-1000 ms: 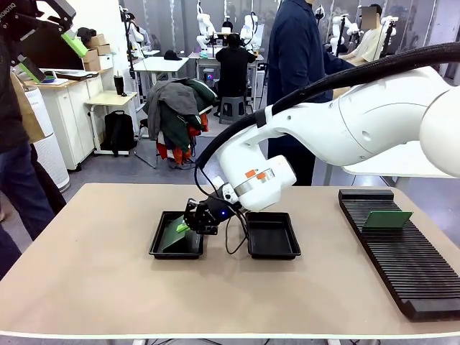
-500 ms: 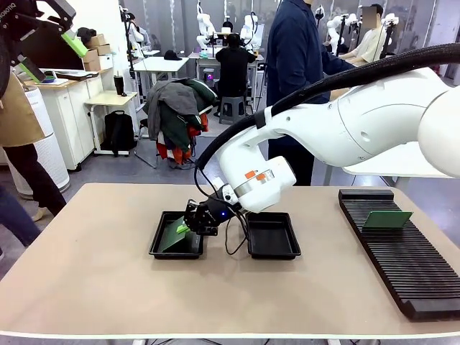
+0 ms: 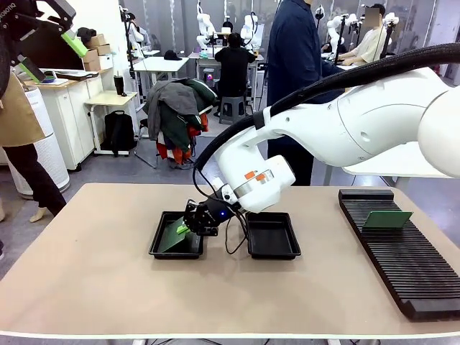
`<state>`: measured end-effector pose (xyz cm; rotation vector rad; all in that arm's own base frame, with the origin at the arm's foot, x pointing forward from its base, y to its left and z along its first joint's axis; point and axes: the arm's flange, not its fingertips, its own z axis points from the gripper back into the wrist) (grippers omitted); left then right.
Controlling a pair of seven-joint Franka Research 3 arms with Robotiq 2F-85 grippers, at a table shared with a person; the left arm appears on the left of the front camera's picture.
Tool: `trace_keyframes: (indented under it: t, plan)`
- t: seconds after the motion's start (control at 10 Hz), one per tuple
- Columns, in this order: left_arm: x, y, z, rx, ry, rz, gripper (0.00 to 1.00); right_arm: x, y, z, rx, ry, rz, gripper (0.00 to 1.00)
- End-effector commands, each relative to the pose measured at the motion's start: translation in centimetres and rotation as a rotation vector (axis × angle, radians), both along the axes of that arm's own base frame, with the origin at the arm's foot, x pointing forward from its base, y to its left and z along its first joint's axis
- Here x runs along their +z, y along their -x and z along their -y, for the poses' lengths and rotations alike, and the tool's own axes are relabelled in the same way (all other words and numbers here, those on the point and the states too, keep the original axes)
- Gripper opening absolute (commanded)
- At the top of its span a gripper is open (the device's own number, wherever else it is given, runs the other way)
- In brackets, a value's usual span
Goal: Inspect and transfer BCBs to ESD trays.
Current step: Pick up the Blank PCB from the PCB Rack and place it in the left ESD tray.
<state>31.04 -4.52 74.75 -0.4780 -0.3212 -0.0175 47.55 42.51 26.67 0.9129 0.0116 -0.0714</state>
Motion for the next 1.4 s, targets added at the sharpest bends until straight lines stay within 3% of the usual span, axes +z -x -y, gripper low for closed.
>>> trace_keyframes:
  t: [0.0,0.6,0.7,0.8,0.9,1.0,1.1,1.2,1.3]
  plan:
    - [-0.1,0.0,-0.1,0.001,0.008,-0.003,1.0,1.0,0.3,-0.2,-0.026,0.066,0.004,0.18]
    - [-0.1,0.0,-0.1,0.001,0.008,-0.003,1.0,4.4,0.8,-1.6,-0.02,0.245,0.026,0.53]
    - [-0.1,0.0,-0.1,0.001,0.008,-0.003,1.0,5.2,0.8,-2.1,-0.016,0.299,0.033,0.5]
    - [-0.1,0.0,-0.1,0.001,0.008,-0.003,1.0,6.3,0.8,-2.6,-0.009,0.346,0.042,0.69]
    - [-0.1,0.0,-0.1,0.001,0.008,-0.003,1.0,7.5,1.0,-3.0,-0.001,0.408,0.061,0.69]
    - [-0.1,0.0,-0.1,0.001,0.008,-0.003,1.0,8.7,1.1,-3.2,-0.004,0.465,0.074,0.88]
    - [-0.1,0.0,-0.1,0.001,0.008,-0.003,1.0,10.0,1.4,-3.2,-0.008,0.522,0.09,0.71]
    - [-0.1,0.0,-0.1,0.001,0.008,-0.003,1.0,11.4,1.7,-3.3,0.002,0.573,0.107,1.0]
    - [-0.1,0.0,-0.1,0.001,0.008,-0.003,1.0,12.9,2.2,-3.2,0.006,0.623,0.123,0.9]
